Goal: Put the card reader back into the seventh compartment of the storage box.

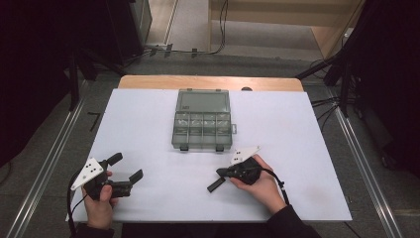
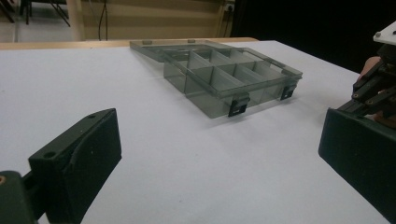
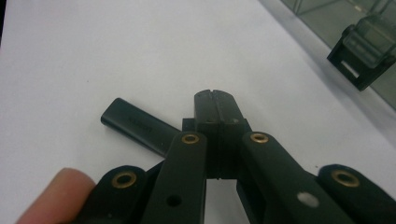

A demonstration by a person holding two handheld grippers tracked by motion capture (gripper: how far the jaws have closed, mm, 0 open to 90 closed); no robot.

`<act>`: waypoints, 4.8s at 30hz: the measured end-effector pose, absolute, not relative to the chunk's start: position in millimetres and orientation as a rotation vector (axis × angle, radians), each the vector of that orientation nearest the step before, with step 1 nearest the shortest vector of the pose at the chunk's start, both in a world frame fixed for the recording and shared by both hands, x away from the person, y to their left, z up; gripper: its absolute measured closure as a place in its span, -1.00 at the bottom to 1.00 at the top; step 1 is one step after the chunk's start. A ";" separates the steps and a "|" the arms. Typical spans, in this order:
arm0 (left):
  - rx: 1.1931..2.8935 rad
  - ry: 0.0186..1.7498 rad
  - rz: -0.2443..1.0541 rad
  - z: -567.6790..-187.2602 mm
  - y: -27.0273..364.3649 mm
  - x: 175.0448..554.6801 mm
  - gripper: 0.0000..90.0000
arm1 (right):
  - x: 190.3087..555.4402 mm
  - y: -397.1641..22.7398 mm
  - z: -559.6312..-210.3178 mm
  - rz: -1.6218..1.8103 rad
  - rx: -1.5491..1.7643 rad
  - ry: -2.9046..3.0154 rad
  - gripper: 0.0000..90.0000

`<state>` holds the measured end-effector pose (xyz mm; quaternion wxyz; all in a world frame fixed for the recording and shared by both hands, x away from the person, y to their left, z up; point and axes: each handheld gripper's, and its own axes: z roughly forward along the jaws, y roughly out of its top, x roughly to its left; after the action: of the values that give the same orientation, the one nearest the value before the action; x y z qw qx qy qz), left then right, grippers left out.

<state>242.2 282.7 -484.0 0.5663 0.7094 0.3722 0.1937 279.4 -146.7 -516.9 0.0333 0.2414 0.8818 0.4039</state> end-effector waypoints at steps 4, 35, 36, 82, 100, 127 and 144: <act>1.667 0.874 0.456 -484.0 283.6 242.3 -1.00 | 277.2 -151.3 -517.2 1.237 0.752 2.731 0.95; 1.667 0.868 0.463 -482.9 283.6 241.9 -1.00 | 247.3 -120.7 -501.1 1.187 0.840 2.625 0.31; 1.667 0.867 0.463 -482.8 283.6 241.8 -1.00 | 247.2 -119.7 -502.1 1.182 0.838 2.626 0.33; 1.669 0.867 0.463 -484.8 282.8 242.2 -1.00 | 257.0 -122.7 -494.4 1.219 0.850 2.577 0.58; 1.673 0.866 0.462 -486.1 282.1 242.1 -1.00 | 267.7 -124.3 -477.9 1.250 0.880 2.546 0.58; 1.670 0.861 0.460 -485.8 282.7 241.7 -1.00 | 288.3 -127.8 -463.0 1.287 0.942 2.498 0.58; 1.667 0.856 0.460 -485.9 281.6 241.3 -1.00 | 298.5 -128.2 -455.1 1.290 0.967 2.478 0.58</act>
<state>241.3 281.6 -485.9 0.5697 0.7099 0.3648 0.1961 298.5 -128.2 -455.1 0.0924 0.3258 0.8346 0.4344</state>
